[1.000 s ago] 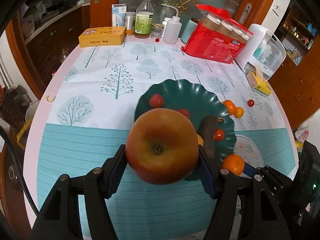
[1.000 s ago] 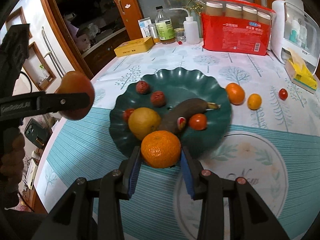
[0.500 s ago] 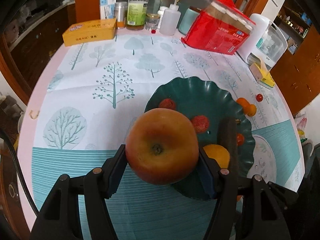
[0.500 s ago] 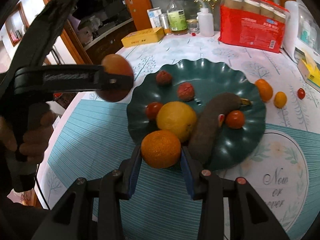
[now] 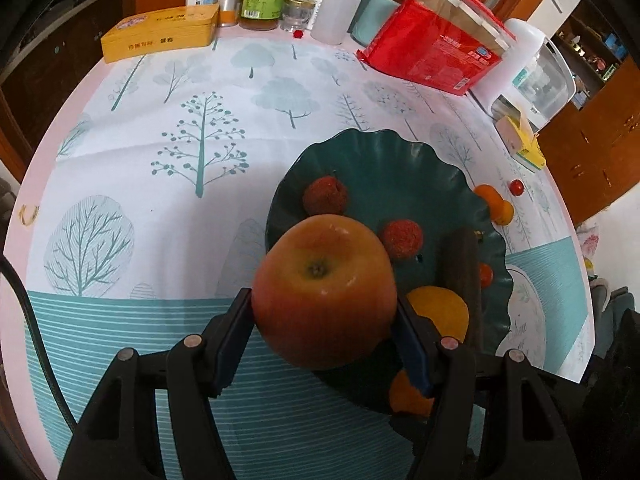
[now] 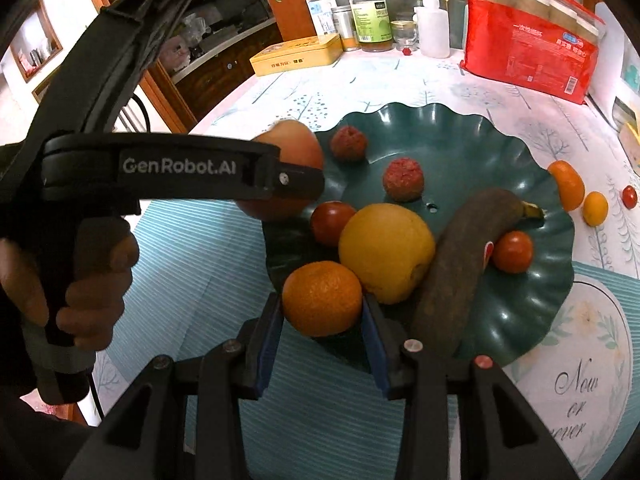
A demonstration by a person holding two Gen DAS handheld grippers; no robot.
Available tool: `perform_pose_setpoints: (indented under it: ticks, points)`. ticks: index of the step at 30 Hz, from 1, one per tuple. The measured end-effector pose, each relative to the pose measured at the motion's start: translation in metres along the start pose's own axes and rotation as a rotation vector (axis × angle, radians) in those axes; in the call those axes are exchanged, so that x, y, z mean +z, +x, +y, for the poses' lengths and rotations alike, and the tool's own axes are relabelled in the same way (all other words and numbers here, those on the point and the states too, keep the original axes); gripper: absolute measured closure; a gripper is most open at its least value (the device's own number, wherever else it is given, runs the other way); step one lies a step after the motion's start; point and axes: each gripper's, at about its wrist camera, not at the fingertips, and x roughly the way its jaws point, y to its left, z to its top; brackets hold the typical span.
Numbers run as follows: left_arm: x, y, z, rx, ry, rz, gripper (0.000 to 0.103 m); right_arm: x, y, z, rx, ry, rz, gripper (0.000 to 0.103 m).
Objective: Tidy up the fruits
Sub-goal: 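Carry the apple and tangerine onto the green plate and open both tools, then withdraw both tools from the plate toward the remaining fruit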
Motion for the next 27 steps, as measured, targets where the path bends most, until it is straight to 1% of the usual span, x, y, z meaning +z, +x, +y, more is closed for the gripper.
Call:
perform_pose_setpoints:
  ticks: [5,7,10,12,14,21,27]
  points:
    - [-0.001,-0.007,-0.001,-0.034,-0.007,-0.007,0.033,0.005,0.004,-0.001,0.012,0.005,0.014,0.063]
    - [-0.001,-0.012,0.0,-0.035,-0.009,-0.01,0.028,0.006,0.003,-0.002,0.014,0.008,0.014,0.062]
    - [-0.003,-0.02,0.0,-0.034,-0.01,-0.021,0.027,0.007,0.0,-0.001,0.011,0.007,0.003,0.062]
    - [-0.004,-0.025,0.001,-0.032,-0.016,-0.028,0.027,0.007,-0.005,0.0,0.005,0.005,-0.011,0.056]
    - [-0.005,-0.03,0.001,-0.029,-0.023,-0.035,0.026,0.005,-0.01,0.001,-0.004,0.005,-0.023,0.053]
    - [-0.012,-0.051,-0.008,-0.012,-0.019,-0.071,0.025,-0.006,-0.03,-0.01,-0.036,0.047,-0.052,0.053]
    - [-0.023,-0.065,-0.026,0.01,-0.023,-0.078,0.021,-0.019,-0.047,-0.027,-0.046,0.082,-0.062,0.053]
